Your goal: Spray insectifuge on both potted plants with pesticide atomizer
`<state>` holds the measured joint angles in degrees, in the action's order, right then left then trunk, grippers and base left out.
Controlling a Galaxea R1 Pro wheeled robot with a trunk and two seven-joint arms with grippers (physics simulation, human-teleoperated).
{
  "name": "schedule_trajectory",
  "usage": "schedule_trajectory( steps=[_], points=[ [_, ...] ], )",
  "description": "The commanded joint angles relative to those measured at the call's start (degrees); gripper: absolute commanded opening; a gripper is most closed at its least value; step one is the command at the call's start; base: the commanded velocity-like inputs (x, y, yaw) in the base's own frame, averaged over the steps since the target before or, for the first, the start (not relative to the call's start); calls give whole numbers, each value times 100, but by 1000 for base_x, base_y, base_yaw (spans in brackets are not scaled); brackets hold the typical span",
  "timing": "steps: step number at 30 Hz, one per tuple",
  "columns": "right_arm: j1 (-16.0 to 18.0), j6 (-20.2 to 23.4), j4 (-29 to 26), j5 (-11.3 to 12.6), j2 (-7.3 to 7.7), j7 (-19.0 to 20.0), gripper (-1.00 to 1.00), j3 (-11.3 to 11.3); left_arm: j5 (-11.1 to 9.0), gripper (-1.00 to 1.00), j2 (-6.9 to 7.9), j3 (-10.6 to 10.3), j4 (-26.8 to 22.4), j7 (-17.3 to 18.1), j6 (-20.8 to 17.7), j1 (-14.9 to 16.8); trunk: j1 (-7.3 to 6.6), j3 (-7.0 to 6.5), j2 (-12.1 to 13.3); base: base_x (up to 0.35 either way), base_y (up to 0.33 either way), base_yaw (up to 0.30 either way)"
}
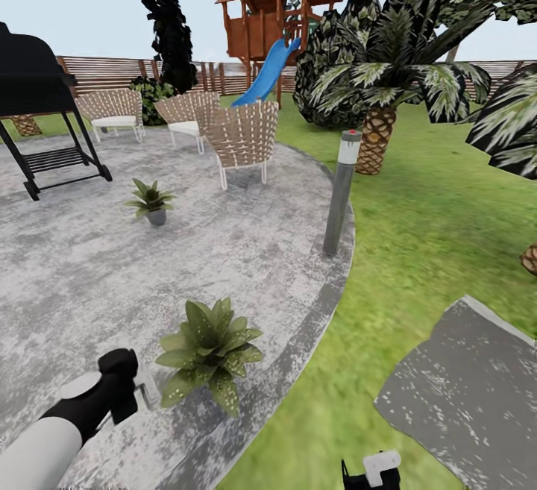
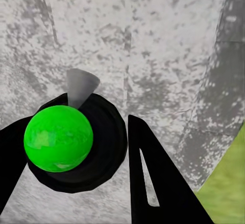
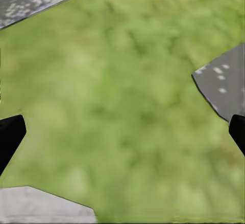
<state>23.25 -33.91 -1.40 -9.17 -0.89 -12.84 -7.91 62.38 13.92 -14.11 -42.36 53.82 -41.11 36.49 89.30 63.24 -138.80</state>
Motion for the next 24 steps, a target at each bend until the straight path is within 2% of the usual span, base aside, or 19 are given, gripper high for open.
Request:
schedule_trajectory(
  steps=[1,4,11,14,19,24],
  points=[
    [4,-2,7,-41,-3,-60,100,-35,36,-100,2,-22,-18,38,-30,5,-4,5,-2,-301,80,-189],
    [4,-2,6,-41,-6,-59,100,-35,30,-100,-19,-21,-34,25,-52,14,-4,5,-2,-189,228,-282],
    [4,-2,7,-41,-6,-60,100,-35,45,-100,-73,-33,-18,13,-60,-33,-4,5,-2,13,256,-251],
    [4,-2,8,-41,-8,-59,100,-35,44,-100,-68,-22,2,-1,-38,-60,-4,5,-2,-9,32,-40],
    [4,-2,2,-41,-6,-61,100,-35,38,-100,-74,-20,-2,-3,-29,-63,-4,5,-2,-271,33,-4],
    [4,-2,-1,-48,7,-61,100,-34,38,-100,-83,-21,-21,-3,-57,-43,-4,5,-2,-157,247,0]
  ],
)
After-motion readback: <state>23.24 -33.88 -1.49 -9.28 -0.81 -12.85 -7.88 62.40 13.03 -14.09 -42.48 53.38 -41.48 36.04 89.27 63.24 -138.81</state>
